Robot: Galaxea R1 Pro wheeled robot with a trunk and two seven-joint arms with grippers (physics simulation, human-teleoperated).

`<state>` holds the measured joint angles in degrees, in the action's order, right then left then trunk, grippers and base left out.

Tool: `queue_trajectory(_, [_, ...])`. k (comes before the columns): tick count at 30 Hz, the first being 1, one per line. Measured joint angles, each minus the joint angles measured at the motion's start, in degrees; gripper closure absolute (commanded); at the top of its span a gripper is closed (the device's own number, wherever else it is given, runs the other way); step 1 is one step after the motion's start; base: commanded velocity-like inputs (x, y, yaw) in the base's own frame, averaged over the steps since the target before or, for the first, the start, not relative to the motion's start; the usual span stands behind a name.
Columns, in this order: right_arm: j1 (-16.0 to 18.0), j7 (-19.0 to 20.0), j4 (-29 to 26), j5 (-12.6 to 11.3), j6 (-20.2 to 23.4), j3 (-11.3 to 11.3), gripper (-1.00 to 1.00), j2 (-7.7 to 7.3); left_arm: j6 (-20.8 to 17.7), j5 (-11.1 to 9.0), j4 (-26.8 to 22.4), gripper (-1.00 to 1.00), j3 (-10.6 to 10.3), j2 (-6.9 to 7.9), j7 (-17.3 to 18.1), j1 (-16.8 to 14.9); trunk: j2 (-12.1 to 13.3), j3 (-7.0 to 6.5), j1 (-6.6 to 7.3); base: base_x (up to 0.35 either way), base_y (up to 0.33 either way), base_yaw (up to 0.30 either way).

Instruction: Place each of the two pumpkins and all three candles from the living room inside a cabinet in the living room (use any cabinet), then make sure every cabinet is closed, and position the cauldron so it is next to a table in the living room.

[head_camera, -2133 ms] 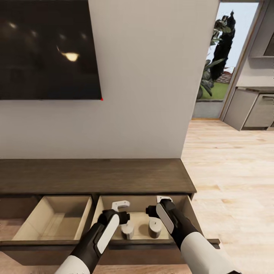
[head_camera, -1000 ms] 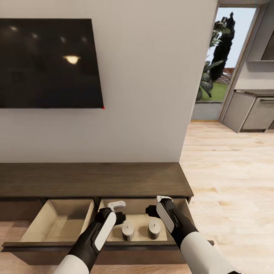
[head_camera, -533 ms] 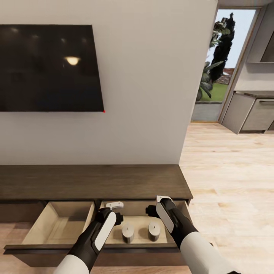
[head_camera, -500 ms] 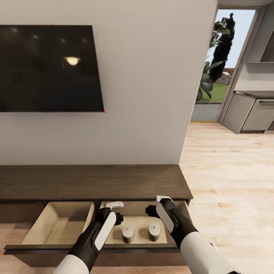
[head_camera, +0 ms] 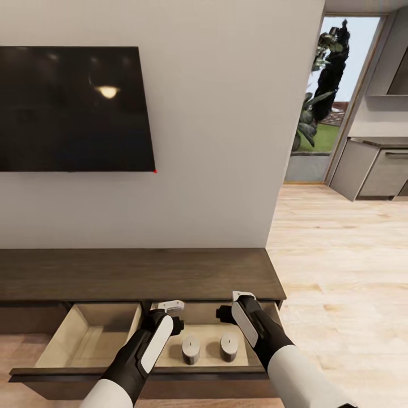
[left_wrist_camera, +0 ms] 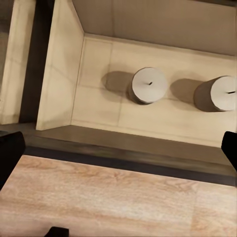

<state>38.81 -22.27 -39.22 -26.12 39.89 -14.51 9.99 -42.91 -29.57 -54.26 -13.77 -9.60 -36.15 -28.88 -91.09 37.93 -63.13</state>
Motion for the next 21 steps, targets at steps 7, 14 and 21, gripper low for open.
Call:
queue_trajectory(7, [0.0,0.0,0.0,0.0,0.0,-0.2,-1.0,0.01,-0.1,0.0,0.0,-1.0,0.0,0.0,0.0,0.0,2.8,-1.26,1.54,0.0,0.0,0.0])
queue_trajectory(14, [0.0,0.0,0.0,0.0,0.0,-0.2,-1.0,0.01,-0.1,-0.1,0.0,-1.0,0.0,-0.01,0.0,0.0,5.6,-2.51,3.08,0.0,0.0,0.0])
queue_trajectory(21, [0.0,0.0,0.0,0.0,0.0,-0.3,-1.0,0.01,-0.1,-0.1,0.0,-1.0,0.0,-0.01,0.0,0.0,8.4,-3.77,4.61,0.0,0.0,0.0])
